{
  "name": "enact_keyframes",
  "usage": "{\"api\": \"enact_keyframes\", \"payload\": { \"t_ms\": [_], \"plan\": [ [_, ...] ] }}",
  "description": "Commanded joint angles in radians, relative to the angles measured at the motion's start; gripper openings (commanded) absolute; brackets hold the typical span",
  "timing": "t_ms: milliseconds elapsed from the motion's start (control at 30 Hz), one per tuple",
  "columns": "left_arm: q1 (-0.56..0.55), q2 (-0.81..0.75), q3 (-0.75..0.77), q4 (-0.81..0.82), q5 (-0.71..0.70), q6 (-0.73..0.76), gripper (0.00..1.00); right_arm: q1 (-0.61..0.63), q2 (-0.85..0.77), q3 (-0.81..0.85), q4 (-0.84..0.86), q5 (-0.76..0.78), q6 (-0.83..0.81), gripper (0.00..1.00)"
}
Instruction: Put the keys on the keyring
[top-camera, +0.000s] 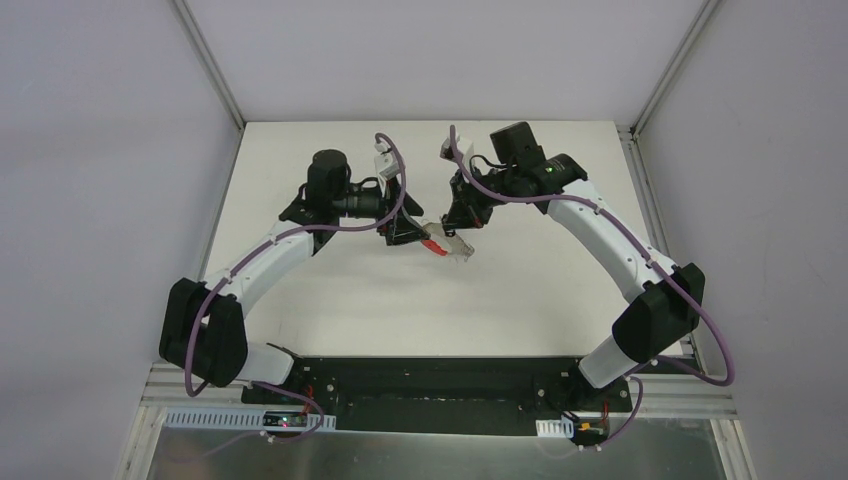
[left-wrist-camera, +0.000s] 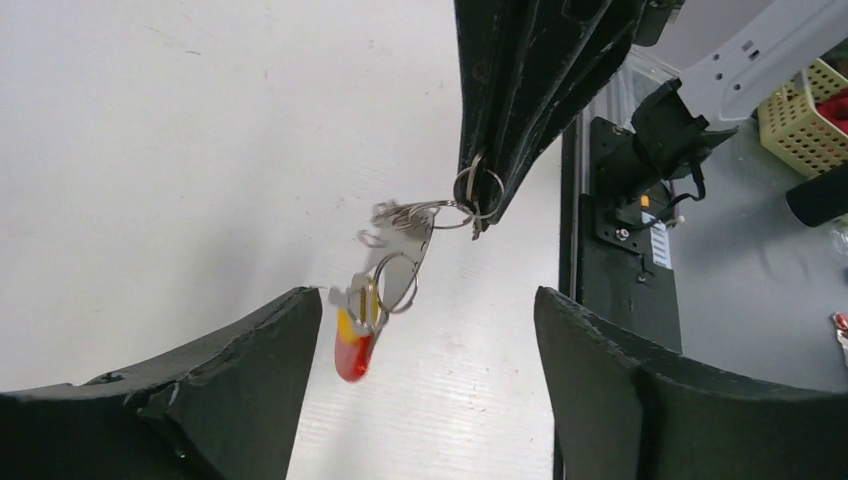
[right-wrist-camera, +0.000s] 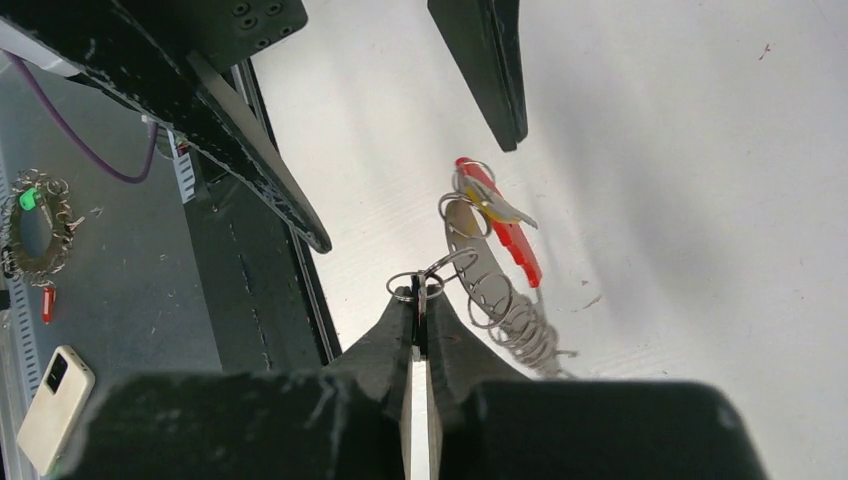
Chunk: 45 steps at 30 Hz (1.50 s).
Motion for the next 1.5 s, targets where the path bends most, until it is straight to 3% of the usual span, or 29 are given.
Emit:
{"api": "enact_keyframes", "payload": {
  "t_ms": [0,200,600,967,1200,1467],
  "plan": [
    [0.011,-0.056,-0.025,0.002,-0.037,0.087,0.83,0.008,-0.030,0.029,0.009,0.022,-0.005,0.00],
    [0.011,-0.084,-0.038,-0.073,-0.137,0.206,0.86,0.007,-0.008,0.009,0.034,0.024,0.026,0.00],
    [0.008,0.019,-0.010,-0.077,-0.162,0.345,0.85,0.006,0.014,0.013,0.009,-0.068,0.007,0.00],
    [-0.012,0.130,-0.013,-0.074,-0.079,0.327,0.65,0.002,0.024,0.023,0.008,-0.081,0.011,0.00],
    [-0.012,0.155,-0.026,0.004,-0.048,0.263,0.64,-0.014,0.025,0.019,0.010,-0.089,0.009,0.00],
    [-0.012,0.200,-0.015,0.067,0.013,0.166,0.40,-0.031,0.013,0.006,0.020,-0.090,0.015,0.00]
  ]
}}
